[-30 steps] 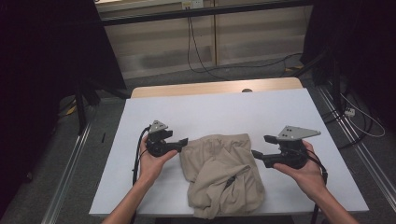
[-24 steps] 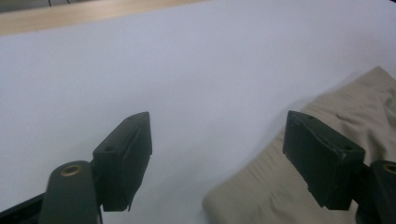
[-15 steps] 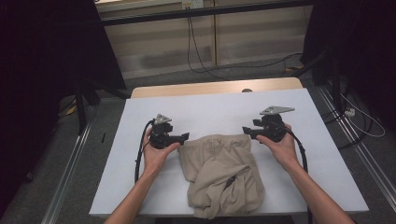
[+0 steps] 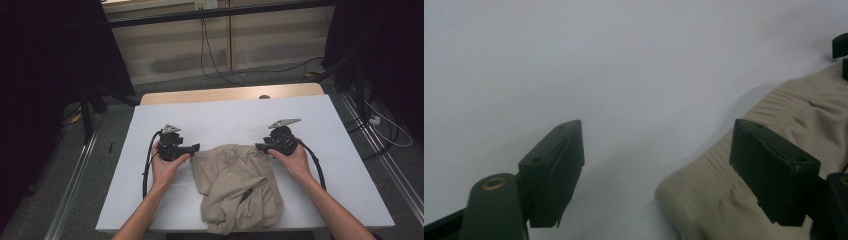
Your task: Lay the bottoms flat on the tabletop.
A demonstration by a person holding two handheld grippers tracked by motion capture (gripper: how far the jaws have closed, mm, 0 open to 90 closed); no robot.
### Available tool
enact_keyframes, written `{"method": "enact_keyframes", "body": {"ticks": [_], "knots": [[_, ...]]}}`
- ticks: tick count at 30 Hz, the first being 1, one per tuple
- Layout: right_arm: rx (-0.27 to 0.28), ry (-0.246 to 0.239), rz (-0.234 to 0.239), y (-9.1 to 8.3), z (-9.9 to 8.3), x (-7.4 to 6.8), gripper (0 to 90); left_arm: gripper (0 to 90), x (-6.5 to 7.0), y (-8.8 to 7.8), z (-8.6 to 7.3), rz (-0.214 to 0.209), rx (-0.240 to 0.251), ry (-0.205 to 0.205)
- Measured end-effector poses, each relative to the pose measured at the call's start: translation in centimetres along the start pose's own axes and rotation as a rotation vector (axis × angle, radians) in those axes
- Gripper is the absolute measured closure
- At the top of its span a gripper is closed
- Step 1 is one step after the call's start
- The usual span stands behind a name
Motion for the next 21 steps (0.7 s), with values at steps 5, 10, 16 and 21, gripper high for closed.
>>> {"method": "enact_keyframes", "body": {"ticks": [5,10,16,21], "knots": [[0.009,-0.001,0.028,0.2,-0.2,-0.2,61.2,29.0,0.3,-0.1,0.0,-0.013,0.006,0.009],[0.016,0.008,0.033,0.1,-0.1,-0.1,73.9,35.7,0.5,-0.1,-0.1,-0.031,0.001,0.003],[0.024,0.0,0.039,-0.2,-0.1,-0.2,86.5,48.5,0.8,0.1,-0.5,-0.066,0.004,-0.009],[0.046,-0.005,0.012,-1.0,0.1,0.1,87.1,56.2,1.1,0.6,-0.5,-0.08,-0.01,-0.011]]}}
Point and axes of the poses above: each handheld gripper's, and its own axes: y roughly forward along the jaws, z roughly out of its top, x roughly to its right, the point moved 2 cm from there along y, roughly forward along the jaws, and after that the axes turned 12 degrees about -x, right-handed, at the moved point
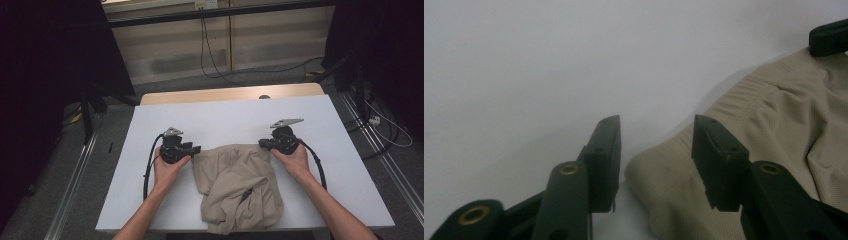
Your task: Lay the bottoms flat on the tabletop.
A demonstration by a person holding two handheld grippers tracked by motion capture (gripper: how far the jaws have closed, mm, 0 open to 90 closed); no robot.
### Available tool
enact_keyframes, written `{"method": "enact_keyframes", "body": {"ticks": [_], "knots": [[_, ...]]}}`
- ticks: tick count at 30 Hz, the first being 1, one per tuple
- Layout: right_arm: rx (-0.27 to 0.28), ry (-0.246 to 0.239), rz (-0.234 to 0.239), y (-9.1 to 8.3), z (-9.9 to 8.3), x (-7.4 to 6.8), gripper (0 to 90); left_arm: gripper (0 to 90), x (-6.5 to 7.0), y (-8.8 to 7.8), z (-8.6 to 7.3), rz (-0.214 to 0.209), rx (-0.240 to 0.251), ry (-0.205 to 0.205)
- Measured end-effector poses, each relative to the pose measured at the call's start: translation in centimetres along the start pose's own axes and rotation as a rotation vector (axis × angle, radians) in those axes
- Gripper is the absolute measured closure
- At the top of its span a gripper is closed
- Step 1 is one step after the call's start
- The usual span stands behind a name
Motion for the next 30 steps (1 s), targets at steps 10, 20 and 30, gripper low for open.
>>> {"method": "enact_keyframes", "body": {"ticks": [10,20,30], "knots": [[0.01,0.023,-0.032,-0.3,-0.1,1.1,84.1,62.2,0.7,2.2,0.1,-0.01,-0.048,0.016],[-0.02,0.07,-0.007,0.2,-1.1,1.5,59.2,82.6,0.7,1.7,-0.1,-0.015,-0.055,0.003],[-0.027,0.07,0.057,0.1,-1.4,0.9,67.4,83.9,0.5,1.3,0.0,-0.01,-0.039,-0.008]]}}
Point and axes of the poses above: each handheld gripper's, and its own axes: y roughly forward along the jaws, z roughly out of its top, x roughly to its right, the point moved 2 cm from there along y, roughly forward along the jaws, and after that the axes turned 12 degrees about -x, right-handed, at the moved point
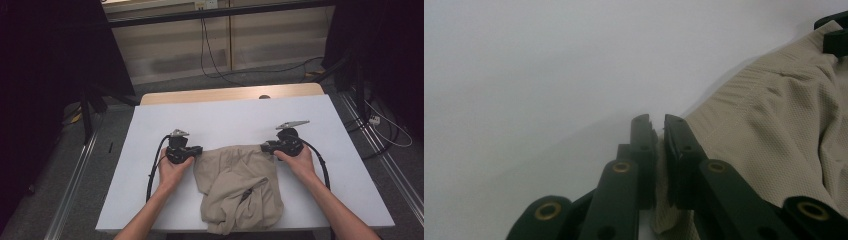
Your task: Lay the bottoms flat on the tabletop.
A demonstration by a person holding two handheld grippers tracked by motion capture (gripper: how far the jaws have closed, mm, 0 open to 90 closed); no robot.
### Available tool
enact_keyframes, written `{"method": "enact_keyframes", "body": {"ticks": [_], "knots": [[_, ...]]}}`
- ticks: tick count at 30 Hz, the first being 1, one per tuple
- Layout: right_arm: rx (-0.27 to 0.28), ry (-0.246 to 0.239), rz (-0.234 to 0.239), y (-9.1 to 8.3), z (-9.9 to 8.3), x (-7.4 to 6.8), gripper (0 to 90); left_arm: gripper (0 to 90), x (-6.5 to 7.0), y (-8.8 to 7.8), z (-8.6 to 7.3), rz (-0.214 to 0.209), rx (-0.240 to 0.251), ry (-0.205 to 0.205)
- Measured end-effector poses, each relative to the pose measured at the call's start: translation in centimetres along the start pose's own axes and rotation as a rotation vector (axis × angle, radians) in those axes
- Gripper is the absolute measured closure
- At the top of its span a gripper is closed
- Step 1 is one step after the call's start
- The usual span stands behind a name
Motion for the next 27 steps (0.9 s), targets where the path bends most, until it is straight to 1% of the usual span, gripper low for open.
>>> {"method": "enact_keyframes", "body": {"ticks": [1,3,4,6,7,8,9,10,11,12,14,15,16,18,20,22,24,25,27], "knots": [[0.002,0.002,0.001,0.0,0.0,0.0,70.9,83.9,-0.1,0.0,0.0,-0.002,-0.003,0.002],[0.003,0.008,0.0,0.0,-0.1,-0.1,81.8,83.9,-0.2,0.0,0.0,-0.014,0.004,-0.011],[0.013,0.015,-0.01,-0.1,-0.1,-0.1,84.3,83.8,-0.2,-0.1,0.0,-0.012,0.009,-0.011],[0.023,0.013,-0.03,-0.2,0.0,-0.3,85.2,82.1,-0.2,-0.2,0.1,-0.009,0.017,-0.02],[0.029,0.008,-0.041,-0.2,0.1,-0.4,85.3,79.0,-0.3,-0.2,0.1,0.001,0.018,-0.023],[0.031,0.008,-0.042,-0.2,0.2,-0.4,85.4,73.7,-0.3,-0.3,0.1,0.02,0.011,-0.015],[0.031,0.005,-0.043,-0.3,0.2,-0.3,85.4,65.4,-0.4,-0.3,0.2,0.065,0.016,-0.018],[0.037,0.004,-0.046,-0.3,0.3,-0.2,85.4,58.3,-0.6,-0.4,0.2,0.054,0.016,-0.038],[0.041,0.008,-0.047,-0.4,0.3,-0.1,85.4,58.6,-0.9,-0.4,0.1,0.041,0.013,-0.05],[0.041,0.009,-0.046,-0.5,0.3,0.0,85.4,58.7,-1.1,-0.5,0.1,0.041,0.016,-0.049],[0.047,0.011,-0.047,-0.6,0.3,0.0,85.4,59.0,-1.3,-0.7,0.2,0.025,0.024,-0.062],[0.049,0.007,-0.05,-0.7,0.3,-0.1,85.4,61.8,-1.3,-0.8,0.2,0.015,0.038,-0.07],[0.049,0.003,-0.054,-0.7,0.4,-0.1,85.4,62.9,-1.3,-1.0,0.2,0.015,0.037,-0.076],[0.052,0.004,-0.057,-0.7,0.4,-0.1,85.4,64.8,-1.3,-1.1,0.2,-0.01,0.054,-0.082],[0.051,0.002,-0.058,-0.8,0.4,0.0,85.4,66.3,-1.3,-1.1,0.2,-0.015,0.045,-0.071],[0.052,0.001,-0.057,-0.8,0.4,0.0,85.4,67.4,-1.1,-0.8,0.1,0.01,0.032,-0.059],[0.054,0.003,-0.059,-0.9,0.4,0.0,85.3,67.1,-0.9,-0.4,0.0,-0.015,0.008,-0.054],[0.053,0.001,-0.062,-0.9,0.4,0.0,85.3,66.8,-0.8,-0.3,-0.1,-0.014,-0.002,-0.042],[0.053,-0.002,-0.062,-1.0,0.4,0.0,85.4,66.9,-0.6,0.1,-0.3,-0.015,-0.027,-0.035]]}}
Point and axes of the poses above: each handheld gripper's, and its own axes: y roughly forward along the jaws, z roughly out of its top, x roughly to its right, the point moved 2 cm from there along y, roughly forward along the jaws, and after that the axes turned 12 degrees about -x, right-handed, at the moved point
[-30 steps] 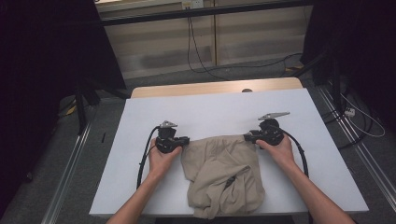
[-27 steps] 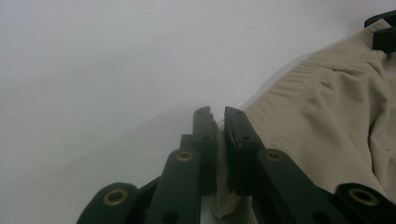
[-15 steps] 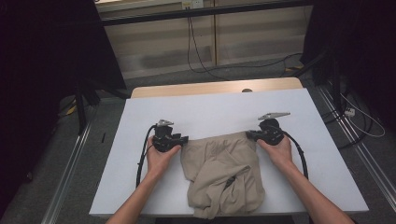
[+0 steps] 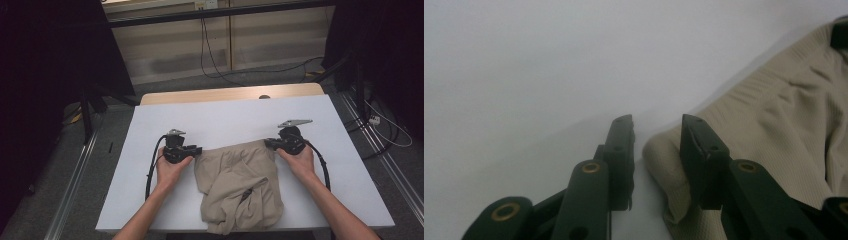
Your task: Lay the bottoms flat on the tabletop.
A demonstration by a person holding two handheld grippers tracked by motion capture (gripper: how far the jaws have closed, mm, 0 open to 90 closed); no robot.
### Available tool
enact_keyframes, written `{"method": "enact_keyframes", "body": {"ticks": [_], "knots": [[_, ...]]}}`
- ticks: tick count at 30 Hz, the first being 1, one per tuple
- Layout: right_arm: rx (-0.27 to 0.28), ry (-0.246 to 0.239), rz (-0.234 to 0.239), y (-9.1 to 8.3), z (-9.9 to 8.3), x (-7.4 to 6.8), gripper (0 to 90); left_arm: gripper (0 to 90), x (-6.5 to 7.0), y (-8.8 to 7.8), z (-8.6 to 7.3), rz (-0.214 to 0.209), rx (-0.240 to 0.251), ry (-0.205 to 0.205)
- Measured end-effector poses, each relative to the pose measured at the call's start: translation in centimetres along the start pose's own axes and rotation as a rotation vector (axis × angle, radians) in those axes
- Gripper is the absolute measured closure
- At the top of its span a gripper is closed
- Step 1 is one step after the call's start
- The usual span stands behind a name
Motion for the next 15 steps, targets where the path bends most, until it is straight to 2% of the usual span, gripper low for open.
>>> {"method": "enact_keyframes", "body": {"ticks": [1,2,3,4,5,7,11,13,15], "knots": [[-0.001,-0.001,-0.001,0.0,0.0,0.0,85.3,66.9,0.1,0.1,-0.1,0.001,0.008,-0.011],[-0.003,-0.003,-0.003,0.0,0.0,0.0,85.4,67.6,0.1,0.1,-0.1,0.006,0.002,-0.005],[-0.004,-0.005,-0.003,0.0,0.0,0.0,85.4,71.9,0.2,0.1,-0.1,0.004,-0.006,0.01],[-0.003,-0.007,-0.003,0.0,0.0,0.0,85.4,73.6,0.4,0.1,-0.2,0.006,-0.001,0.006],[-0.003,-0.008,-0.003,0.0,0.0,0.0,85.4,76.2,0.4,0.0,-0.2,-0.011,-0.01,0.006],[0.006,-0.009,-0.002,-0.2,0.1,0.0,85.4,85.6,0.5,-0.4,0.0,-0.035,0.009,-0.004],[0.061,-0.011,-0.001,-1.7,0.9,-0.4,85.4,86.7,0.8,-2.3,1.1,-0.039,0.104,0.001],[0.103,-0.027,-0.014,-2.8,1.6,-0.7,85.4,86.7,1.0,-3.5,1.9,-0.041,0.16,0.0],[0.152,-0.029,-0.008,-4.1,2.4,-0.9,85.5,86.8,1.1,-4.6,2.7,-0.029,0.211,0.011]]}}
Point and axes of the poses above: each handheld gripper's, and its own axes: y roughly forward along the jaws, z roughly out of its top, x roughly to its right, the point moved 2 cm from there along y, roughly forward along the jaws, and after that the axes turned 12 degrees about -x, right-handed, at the moved point
